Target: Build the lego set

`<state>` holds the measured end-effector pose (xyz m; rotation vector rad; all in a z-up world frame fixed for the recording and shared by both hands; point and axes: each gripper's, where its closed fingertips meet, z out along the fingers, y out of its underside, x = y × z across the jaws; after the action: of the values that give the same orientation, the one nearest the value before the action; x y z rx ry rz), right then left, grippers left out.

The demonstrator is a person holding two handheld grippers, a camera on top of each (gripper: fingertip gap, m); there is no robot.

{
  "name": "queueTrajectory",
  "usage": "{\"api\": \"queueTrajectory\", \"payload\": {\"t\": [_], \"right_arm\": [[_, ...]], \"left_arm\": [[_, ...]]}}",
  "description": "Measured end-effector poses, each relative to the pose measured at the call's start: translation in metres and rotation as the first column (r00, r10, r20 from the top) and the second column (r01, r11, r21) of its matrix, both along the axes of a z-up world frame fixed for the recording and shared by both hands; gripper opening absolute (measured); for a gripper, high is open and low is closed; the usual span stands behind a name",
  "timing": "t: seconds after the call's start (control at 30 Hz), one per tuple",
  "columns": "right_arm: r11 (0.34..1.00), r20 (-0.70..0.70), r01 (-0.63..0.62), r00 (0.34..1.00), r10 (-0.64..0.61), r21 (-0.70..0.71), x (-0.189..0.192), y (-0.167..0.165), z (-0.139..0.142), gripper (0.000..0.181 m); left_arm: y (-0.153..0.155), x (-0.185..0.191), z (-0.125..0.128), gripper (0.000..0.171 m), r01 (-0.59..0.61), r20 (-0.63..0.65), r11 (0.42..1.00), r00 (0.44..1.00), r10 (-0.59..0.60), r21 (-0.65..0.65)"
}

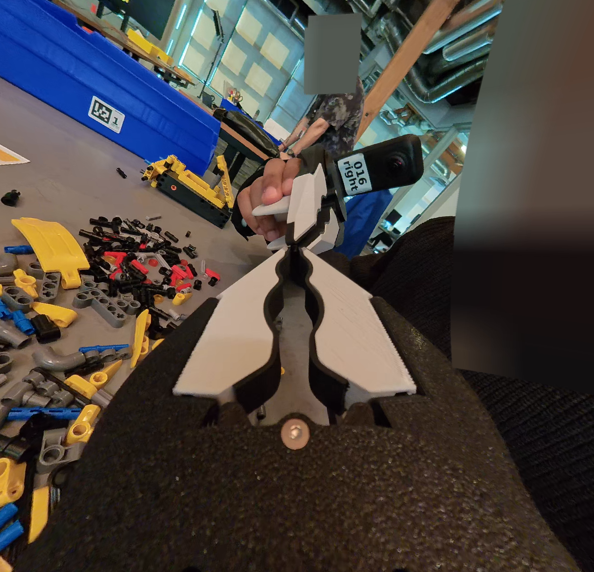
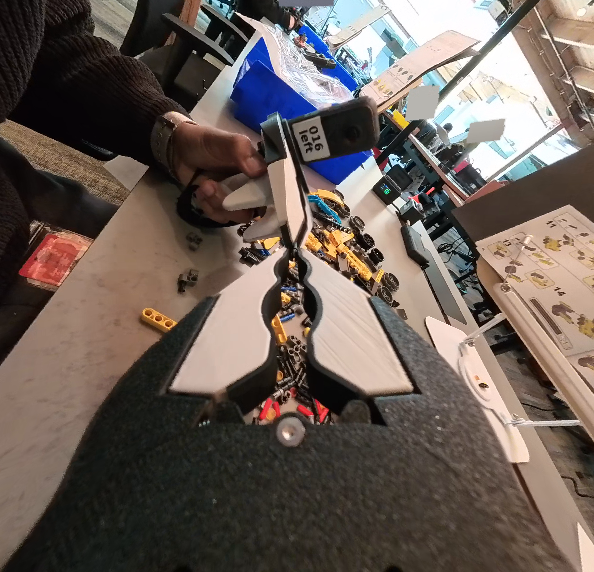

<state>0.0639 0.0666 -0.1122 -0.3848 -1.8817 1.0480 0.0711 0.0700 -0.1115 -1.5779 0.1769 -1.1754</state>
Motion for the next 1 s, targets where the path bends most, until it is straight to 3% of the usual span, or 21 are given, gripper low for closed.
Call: {"api": "queueTrajectory", "payload": {"t": [0.13,0.33,0.43,0.57,0.67,0.77,1.0], "right_arm": [[1.000,0.001,0.020,1.000,-0.020,0.015,-0.003,0.002,-0.003,0.004],[0.979,0.064,0.045,0.997,-0.033,-0.197,-0.011,0.007,0.004,0.009],[0.911,0.242,0.175,0.966,-0.086,-0.374,-0.017,0.000,-0.004,0.016],[0.843,0.472,0.311,0.878,-0.079,-0.439,-0.012,-0.050,-0.036,0.028],[0.860,0.517,0.352,0.847,-0.125,-0.368,-0.011,-0.080,-0.062,0.026],[0.878,0.557,0.434,0.788,-0.261,-0.203,-0.011,-0.073,-0.085,0.026],[0.843,0.606,0.499,0.739,-0.293,-0.201,-0.018,-0.084,-0.086,0.027]], "left_arm": [[0.002,-0.003,-0.002,0.003,-0.056,-0.093,0.998,0.994,0.058,0.022],[-0.009,-0.026,0.013,0.003,-0.161,-0.109,0.985,0.980,0.167,0.065],[-0.035,-0.041,0.012,0.004,-0.256,-0.173,0.965,0.949,0.263,0.065],[-0.081,-0.053,-0.011,0.004,-0.357,-0.226,0.934,0.911,0.346,-0.010],[-0.110,-0.051,-0.029,0.003,-0.371,-0.174,0.924,0.920,0.352,-0.093],[-0.131,-0.048,-0.037,0.003,-0.381,-0.137,0.917,0.921,0.364,-0.120],[-0.152,-0.041,-0.040,0.004,-0.395,-0.111,0.917,0.915,0.388,-0.051]]}}
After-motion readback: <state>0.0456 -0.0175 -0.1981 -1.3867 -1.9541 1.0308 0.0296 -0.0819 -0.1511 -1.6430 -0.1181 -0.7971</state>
